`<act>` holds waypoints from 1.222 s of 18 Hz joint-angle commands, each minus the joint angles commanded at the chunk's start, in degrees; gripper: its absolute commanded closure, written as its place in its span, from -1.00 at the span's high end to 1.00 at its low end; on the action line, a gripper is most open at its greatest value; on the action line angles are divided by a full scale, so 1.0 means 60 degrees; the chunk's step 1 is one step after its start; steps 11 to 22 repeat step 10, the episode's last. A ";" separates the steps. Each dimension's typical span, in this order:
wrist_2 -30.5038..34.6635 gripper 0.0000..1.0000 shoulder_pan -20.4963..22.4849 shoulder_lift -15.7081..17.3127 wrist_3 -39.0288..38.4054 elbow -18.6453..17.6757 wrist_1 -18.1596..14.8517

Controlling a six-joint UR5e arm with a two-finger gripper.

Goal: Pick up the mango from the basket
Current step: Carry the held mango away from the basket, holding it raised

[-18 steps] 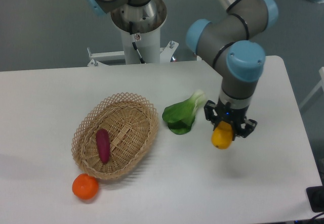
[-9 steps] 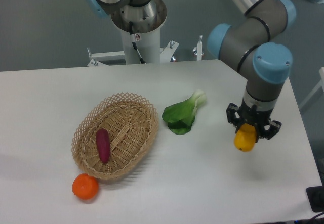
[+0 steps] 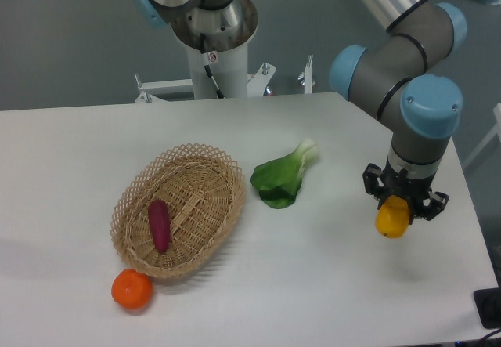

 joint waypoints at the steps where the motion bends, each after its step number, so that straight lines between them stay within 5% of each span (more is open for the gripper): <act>1: 0.0073 -0.24 -0.0015 0.0000 0.0015 0.0000 0.0000; 22: 0.0118 -0.24 -0.0044 0.0015 -0.0015 -0.0117 0.0000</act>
